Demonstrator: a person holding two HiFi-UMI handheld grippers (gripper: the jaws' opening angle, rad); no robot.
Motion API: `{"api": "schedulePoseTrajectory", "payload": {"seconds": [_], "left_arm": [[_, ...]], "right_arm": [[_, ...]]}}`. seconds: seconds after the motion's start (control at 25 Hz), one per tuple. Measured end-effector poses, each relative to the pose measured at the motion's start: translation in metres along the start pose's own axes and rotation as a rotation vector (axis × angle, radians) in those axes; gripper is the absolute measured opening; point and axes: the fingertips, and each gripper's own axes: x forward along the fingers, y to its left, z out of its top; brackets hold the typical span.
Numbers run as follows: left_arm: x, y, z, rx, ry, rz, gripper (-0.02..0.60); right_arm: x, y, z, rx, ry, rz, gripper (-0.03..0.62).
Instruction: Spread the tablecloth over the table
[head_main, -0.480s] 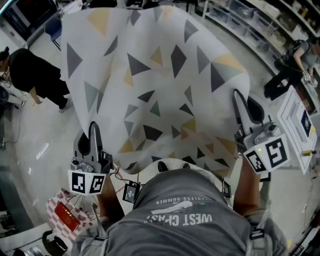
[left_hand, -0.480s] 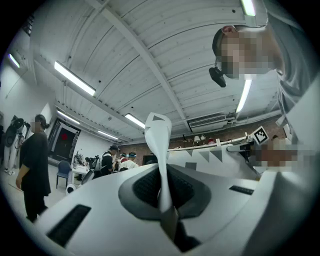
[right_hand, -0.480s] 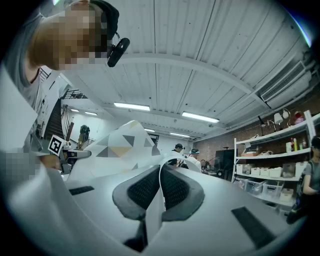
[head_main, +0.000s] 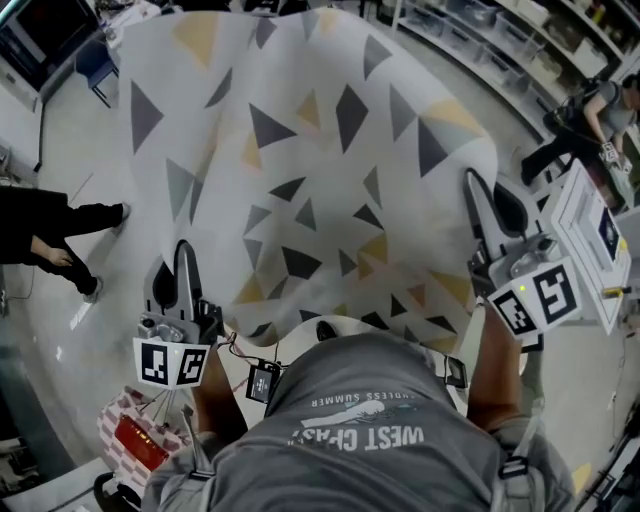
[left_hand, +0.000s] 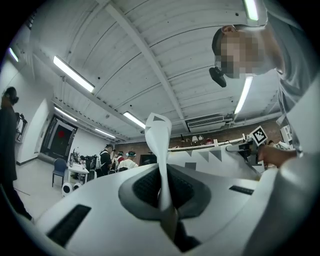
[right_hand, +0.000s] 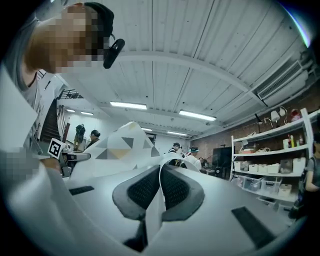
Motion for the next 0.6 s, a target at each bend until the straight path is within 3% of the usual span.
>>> {"api": "schedulePoseTrajectory", "payload": {"seconds": [0.4, 0.6], "left_arm": [[0.024, 0.001, -0.017, 0.007, 0.042, 0.011, 0.005], [0.079, -0.004, -0.028, 0.018, 0.075, 0.063, 0.005]], "right_arm": [[0.016, -0.03, -0.019, 0.082, -0.006, -0.001, 0.014], [0.053, -0.088, -0.032, 0.113, 0.002, 0.039, 0.012]]}}
